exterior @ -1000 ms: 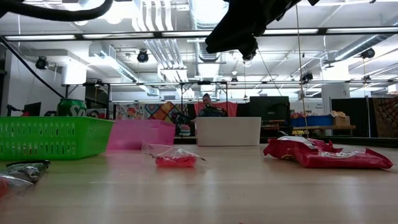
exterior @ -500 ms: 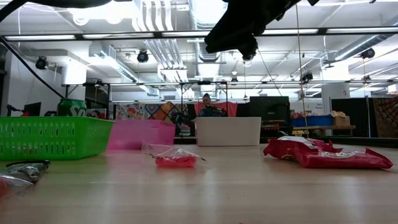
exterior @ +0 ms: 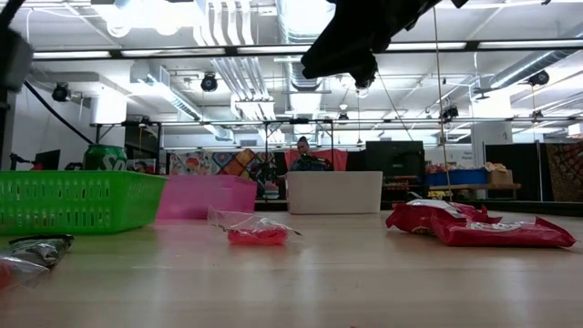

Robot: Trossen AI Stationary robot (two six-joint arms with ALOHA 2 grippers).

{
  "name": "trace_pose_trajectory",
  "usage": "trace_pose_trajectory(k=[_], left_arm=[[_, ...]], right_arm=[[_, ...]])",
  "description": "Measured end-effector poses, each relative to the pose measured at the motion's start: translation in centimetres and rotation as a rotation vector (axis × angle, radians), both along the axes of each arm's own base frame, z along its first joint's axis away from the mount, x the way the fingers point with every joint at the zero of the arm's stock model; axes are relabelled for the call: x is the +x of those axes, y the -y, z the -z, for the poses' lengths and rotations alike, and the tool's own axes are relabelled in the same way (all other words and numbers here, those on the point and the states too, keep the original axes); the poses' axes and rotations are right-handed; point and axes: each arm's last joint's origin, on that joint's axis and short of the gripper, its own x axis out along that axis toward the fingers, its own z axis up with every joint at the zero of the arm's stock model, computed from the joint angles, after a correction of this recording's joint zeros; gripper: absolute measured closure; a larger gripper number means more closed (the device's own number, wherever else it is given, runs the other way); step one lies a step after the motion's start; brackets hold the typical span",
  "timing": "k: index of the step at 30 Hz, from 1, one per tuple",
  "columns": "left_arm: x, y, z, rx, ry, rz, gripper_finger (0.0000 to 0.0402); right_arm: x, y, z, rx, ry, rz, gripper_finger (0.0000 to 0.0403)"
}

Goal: Organize candy in baskets
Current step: Put the brown chocolate into the white bin

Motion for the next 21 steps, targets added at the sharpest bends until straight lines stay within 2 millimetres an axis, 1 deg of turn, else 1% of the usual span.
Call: trace_pose_trajectory(k=[1, 4, 8, 11, 14, 17, 21], left_arm=[[-0.1, -0.1, -0.3, 0.007, 0.022, -0.011, 0.0357], [-0.4, -0.3, -2.1, 0.002, 0.090, -0.028, 0.0360], [-0.8, -0.3, -3.3, 0.011, 0.169, -0.012, 0.0364], [-1.0, -0.4, -4.6, 0.019, 0.266, 0.005, 0.0365], [-0.8, -0.4, -5.8, 0.034, 0.387, 0.043, 0.0365], [-0.1, -0.5, -7.3, 0.056, 0.540, 0.116, 0.0365], [1.1, -0.9, -8.8, 0.142, 0.696, 0.208, 0.0364]], right_arm=[[0.0, 0.0, 0.0, -0.002, -0.001, -0.003, 0.0280], [0.0, -0.2, 0.0, -0.017, -0.001, -0.018, 0.0280], [-0.1, -0.5, 0.3, -0.035, -0.007, -0.039, 0.0280], [-0.1, -0.7, 0.7, -0.042, -0.017, -0.047, 0.0280], [0.2, -1.0, 1.6, -0.068, -0.021, -0.075, 0.0280], [0.7, -1.7, 2.9, -0.112, -0.009, -0.123, 0.0280], [1.8, -2.7, 4.2, -0.163, 0.051, -0.192, 0.0280]])
